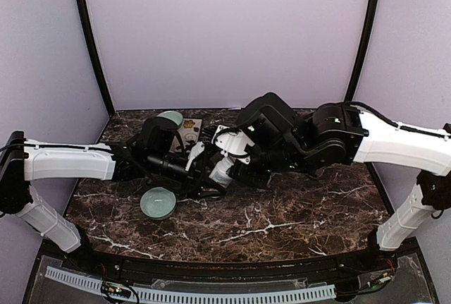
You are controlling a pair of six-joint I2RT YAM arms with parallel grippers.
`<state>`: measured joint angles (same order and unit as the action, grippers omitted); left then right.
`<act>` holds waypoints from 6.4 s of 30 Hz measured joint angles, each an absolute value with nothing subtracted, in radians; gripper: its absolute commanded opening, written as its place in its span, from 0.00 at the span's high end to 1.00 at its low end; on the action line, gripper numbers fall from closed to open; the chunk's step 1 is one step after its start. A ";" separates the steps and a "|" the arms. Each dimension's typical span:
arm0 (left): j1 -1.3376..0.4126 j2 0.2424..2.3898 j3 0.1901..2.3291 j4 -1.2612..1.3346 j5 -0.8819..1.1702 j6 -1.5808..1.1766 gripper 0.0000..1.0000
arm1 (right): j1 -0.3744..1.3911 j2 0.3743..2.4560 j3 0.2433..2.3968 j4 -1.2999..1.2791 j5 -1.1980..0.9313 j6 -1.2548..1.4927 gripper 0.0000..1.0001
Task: Sort the pills into containers
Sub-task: Hold the lid of the pill bottle.
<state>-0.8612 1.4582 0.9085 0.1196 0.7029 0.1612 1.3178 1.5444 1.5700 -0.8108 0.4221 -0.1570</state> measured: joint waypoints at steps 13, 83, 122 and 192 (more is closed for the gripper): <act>-0.861 1.458 0.916 0.110 0.706 0.171 0.71 | 1.320 1.566 1.596 -0.809 0.446 -0.178 0.46; -0.925 1.396 0.917 -0.002 0.425 0.224 0.73 | 1.343 1.691 1.715 -0.931 0.514 -0.023 0.84; -0.941 1.391 0.909 -0.041 0.398 0.210 0.75 | 1.343 1.692 1.649 -0.879 0.491 0.036 0.74; -0.974 1.307 0.842 0.053 0.251 0.180 0.78 | 1.435 1.637 1.480 -0.673 0.733 0.209 0.51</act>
